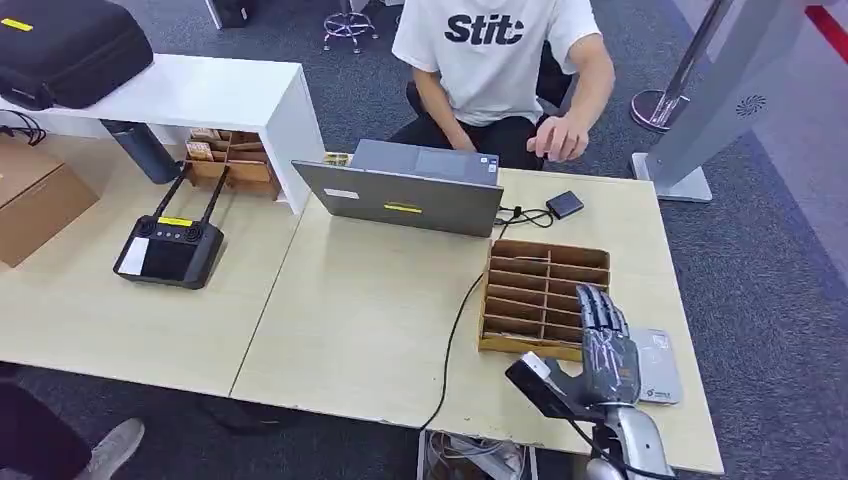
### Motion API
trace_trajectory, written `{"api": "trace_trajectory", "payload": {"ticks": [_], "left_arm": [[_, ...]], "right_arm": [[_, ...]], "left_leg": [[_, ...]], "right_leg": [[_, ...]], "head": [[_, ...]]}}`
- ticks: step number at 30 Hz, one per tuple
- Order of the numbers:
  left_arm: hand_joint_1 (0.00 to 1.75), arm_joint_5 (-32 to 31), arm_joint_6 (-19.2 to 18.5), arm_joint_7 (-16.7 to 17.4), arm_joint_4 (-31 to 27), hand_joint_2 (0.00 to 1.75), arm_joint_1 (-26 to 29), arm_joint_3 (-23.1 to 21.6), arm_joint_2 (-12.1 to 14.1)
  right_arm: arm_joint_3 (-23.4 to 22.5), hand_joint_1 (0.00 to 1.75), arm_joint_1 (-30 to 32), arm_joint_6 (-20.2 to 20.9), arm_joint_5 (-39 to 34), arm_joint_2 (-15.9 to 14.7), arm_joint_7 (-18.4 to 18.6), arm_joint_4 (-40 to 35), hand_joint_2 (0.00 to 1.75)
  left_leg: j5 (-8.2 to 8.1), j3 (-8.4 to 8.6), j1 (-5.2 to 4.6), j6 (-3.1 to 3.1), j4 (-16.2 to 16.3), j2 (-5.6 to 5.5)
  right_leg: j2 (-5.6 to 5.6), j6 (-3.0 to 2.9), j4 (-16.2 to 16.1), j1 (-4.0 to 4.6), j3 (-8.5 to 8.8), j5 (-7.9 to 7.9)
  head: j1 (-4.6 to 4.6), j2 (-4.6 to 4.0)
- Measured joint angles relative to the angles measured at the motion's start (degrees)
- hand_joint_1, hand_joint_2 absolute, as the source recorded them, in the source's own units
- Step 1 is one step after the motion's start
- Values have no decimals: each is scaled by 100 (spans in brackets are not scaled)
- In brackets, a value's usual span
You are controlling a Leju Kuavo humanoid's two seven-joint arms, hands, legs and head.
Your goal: Pass the card to the sensor for recognition and then transmit it.
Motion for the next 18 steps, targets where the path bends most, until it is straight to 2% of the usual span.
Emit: {"api": "trace_trajectory", "payload": {"ticks": [18], "left_arm": [[0,-7,15,0,0,175,3,0,17]], "right_arm": [[52,0,16,-105,42,7,101,384,175]], "left_leg": [[0,0,0,0,0,1]], "right_leg": [[1,0,-1,0,-2,0]], "head": [[0,0]]}}
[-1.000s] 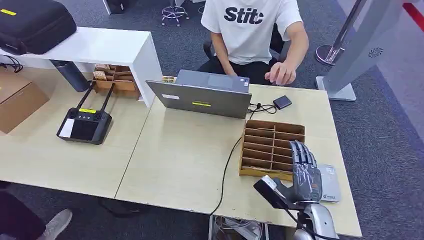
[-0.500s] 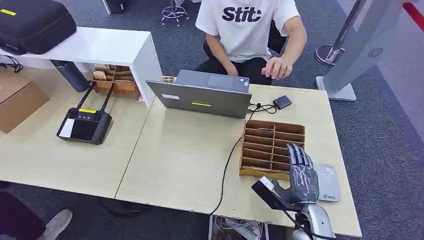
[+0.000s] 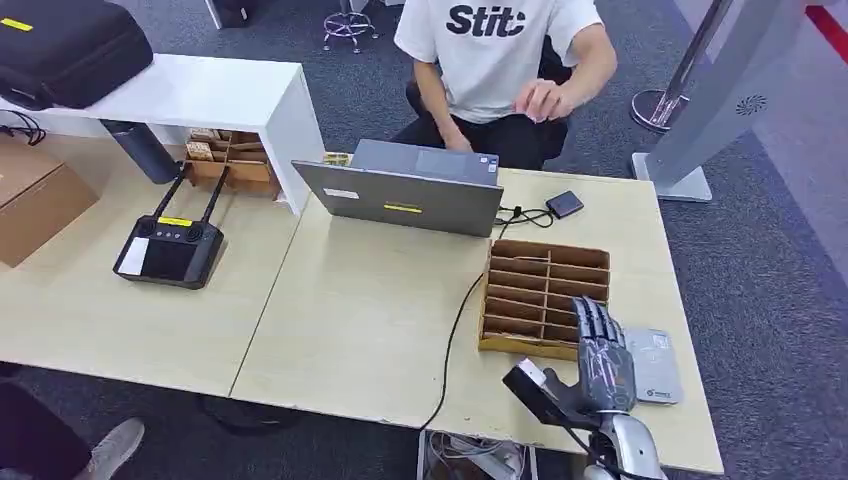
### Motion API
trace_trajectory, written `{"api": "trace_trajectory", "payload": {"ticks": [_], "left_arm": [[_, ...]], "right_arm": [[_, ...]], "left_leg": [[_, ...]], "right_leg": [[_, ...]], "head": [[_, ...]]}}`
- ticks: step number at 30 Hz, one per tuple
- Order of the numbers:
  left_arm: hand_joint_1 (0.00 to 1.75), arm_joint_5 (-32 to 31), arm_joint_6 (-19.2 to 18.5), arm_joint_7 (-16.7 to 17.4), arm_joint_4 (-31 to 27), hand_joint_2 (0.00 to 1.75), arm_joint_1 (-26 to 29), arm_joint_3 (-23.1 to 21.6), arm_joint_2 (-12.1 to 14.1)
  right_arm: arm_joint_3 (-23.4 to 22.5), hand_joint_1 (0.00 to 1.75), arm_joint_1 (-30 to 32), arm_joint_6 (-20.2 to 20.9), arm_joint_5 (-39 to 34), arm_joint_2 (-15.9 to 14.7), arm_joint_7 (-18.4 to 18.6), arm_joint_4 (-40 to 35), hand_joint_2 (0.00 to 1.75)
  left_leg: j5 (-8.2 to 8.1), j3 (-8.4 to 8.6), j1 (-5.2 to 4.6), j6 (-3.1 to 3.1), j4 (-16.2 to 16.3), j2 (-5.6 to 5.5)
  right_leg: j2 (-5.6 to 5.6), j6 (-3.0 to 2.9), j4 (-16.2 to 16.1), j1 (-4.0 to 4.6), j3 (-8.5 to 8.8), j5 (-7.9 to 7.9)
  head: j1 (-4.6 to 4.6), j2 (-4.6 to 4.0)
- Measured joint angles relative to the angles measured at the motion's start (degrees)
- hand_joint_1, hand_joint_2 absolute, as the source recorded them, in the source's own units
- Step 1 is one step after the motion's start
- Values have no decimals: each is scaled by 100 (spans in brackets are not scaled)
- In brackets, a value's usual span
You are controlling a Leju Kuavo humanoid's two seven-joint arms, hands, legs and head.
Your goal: Pass the card to the sensor for recognition and then transmit it.
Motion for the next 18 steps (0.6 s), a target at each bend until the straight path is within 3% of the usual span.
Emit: {"api": "trace_trajectory", "payload": {"ticks": [18], "left_arm": [[0,-2,17,0,0,175,1,0,2]], "right_arm": [[-7,0,32,-35,7,0,-4,37,175]], "left_leg": [[0,0,0,0,0,0]], "right_leg": [[0,0,0,0,0,0]], "head": [[0,0]]}}
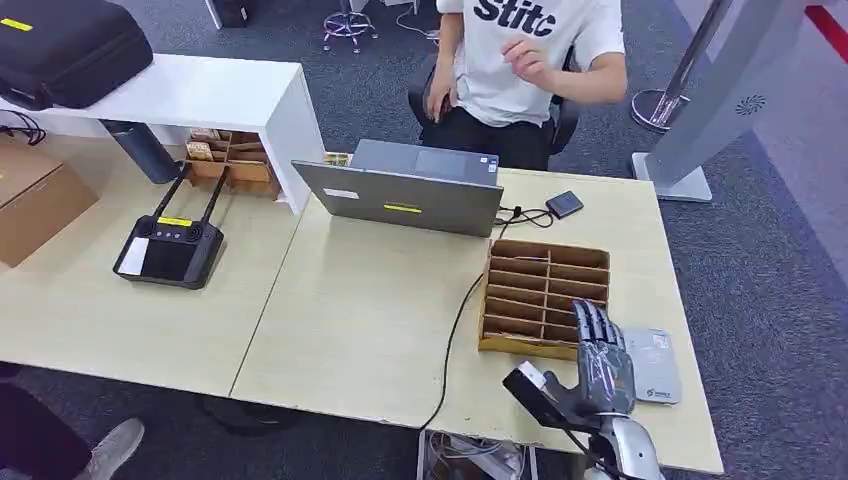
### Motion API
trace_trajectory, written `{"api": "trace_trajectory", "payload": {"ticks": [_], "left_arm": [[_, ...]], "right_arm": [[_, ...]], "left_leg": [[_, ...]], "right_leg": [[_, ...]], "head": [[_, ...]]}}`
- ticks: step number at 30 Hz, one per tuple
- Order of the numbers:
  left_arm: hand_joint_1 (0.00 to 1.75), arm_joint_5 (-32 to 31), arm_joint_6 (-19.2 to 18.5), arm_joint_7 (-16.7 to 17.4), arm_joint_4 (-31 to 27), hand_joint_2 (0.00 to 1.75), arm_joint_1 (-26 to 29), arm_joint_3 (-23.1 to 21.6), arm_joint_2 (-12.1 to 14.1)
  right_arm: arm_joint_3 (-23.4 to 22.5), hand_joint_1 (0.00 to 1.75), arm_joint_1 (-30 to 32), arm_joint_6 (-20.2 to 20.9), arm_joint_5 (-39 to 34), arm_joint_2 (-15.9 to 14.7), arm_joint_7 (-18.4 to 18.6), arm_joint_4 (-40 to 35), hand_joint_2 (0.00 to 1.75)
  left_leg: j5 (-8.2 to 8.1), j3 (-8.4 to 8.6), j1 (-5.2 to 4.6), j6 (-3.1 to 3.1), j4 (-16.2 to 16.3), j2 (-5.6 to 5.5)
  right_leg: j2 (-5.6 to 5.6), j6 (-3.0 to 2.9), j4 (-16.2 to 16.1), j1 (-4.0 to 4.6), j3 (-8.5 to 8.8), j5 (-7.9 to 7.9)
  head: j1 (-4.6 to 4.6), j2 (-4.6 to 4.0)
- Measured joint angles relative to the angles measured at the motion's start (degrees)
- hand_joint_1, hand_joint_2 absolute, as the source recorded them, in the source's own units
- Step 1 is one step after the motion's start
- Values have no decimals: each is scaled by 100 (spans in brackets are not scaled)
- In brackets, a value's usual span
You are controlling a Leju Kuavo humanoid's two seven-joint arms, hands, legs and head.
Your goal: Pass the card to the sensor for recognition and then transmit it.
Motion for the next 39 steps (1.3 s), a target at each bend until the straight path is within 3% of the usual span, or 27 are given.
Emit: {"api": "trace_trajectory", "payload": {"ticks": [7,8,9,11,39], "left_arm": [[0,-7,7,-2,0,175,2,0,0],[0,-7,7,-2,0,175,3,0,0],[0,-9,7,-2,0,175,3,0,0],[0,-11,7,-13,0,175,3,0,0],[0,-17,0,-70,0,175,4,4,9]], "right_arm": [[-147,0,-2,-87,-15,0,-11,-11,175],[-173,150,-1,-92,-18,0,-30,-28,175],[-199,164,-1,-96,-17,0,-46,-46,175],[-260,175,0,-127,-17,0,-85,-90,175],[-345,175,14,-262,-179,0,-321,-317,175]], "left_leg": [[0,0,0,0,0,0],[0,0,0,0,0,0],[0,0,0,0,0,0],[0,0,0,0,0,0],[0,0,0,0,0,0]], "right_leg": [[0,0,0,0,0,0],[0,0,0,0,0,0],[0,0,0,0,0,0],[0,0,0,0,0,0],[0,0,0,0,0,0]], "head": [[0,0],[2,0],[0,0],[0,0],[0,0]]}}
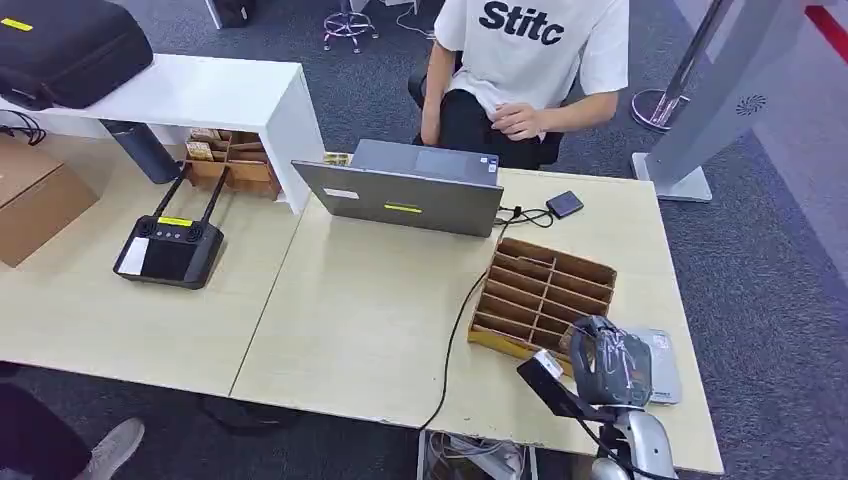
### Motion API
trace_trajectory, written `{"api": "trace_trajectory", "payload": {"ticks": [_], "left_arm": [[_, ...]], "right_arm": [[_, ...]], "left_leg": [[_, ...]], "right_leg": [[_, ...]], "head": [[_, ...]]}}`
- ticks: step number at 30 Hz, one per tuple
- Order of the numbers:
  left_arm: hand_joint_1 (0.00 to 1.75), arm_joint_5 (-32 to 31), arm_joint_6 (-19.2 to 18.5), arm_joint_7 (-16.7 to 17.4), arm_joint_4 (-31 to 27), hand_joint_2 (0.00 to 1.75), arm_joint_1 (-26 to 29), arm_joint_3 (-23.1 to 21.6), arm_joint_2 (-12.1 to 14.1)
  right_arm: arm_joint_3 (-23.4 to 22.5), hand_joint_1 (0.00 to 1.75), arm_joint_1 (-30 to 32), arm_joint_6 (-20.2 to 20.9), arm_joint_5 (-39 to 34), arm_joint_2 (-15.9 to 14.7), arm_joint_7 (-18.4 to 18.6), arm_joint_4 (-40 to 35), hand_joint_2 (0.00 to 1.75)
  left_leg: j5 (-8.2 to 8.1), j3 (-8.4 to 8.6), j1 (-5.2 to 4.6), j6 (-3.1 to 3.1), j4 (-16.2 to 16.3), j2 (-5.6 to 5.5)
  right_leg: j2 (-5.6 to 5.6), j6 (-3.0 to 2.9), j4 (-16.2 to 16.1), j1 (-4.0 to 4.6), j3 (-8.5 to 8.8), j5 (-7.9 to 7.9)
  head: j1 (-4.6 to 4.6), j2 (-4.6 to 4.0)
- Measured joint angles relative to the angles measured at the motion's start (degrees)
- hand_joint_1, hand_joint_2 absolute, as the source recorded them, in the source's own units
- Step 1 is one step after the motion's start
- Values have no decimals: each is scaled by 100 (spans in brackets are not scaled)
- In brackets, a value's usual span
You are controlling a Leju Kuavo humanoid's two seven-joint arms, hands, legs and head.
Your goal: Pass the card to the sensor for recognition and then transmit it.
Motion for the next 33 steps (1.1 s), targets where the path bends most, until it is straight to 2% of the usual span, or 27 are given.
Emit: {"api": "trace_trajectory", "payload": {"ticks": [7,20,21,26,30,33], "left_arm": [[0,-5,-33,-2,0,175,0,2,0],[0,-9,-37,-9,0,175,0,2,0],[0,-13,-55,-35,0,175,1,2,2],[0,-20,-103,-105,0,175,4,2,24],[0,-33,-151,-122,0,175,3,0,33],[0,-42,-160,-166,0,175,-4,0,35]], "right_arm": [[-4,175,7,-153,4,-2,-90,-148,175],[-46,175,-18,-201,11,-4,-118,-394,175],[-72,175,-54,-405,41,-15,-166,-562,175],[-230,175,-304,-461,107,-94,-282,-1183,175],[-317,175,-646,-380,-193,-173,-339,-1655,175],[-328,175,-1075,-44,-607,-212,-393,-1816,175]], "left_leg": [[0,-1,0,0,0,0],[0,-1,0,0,0,0],[0,-1,0,0,0,1],[0,0,-1,0,0,1],[1,-1,-1,0,0,2],[2,3,-1,0,1,4]], "right_leg": [[0,0,0,0,0,0],[0,0,0,0,0,0],[0,0,0,0,0,1],[1,0,0,-1,0,1],[2,-1,1,-1,1,3],[6,-2,1,-1,1,5]], "head": [[0,0],[2,0],[0,0],[0,0],[0,0],[0,0]]}}
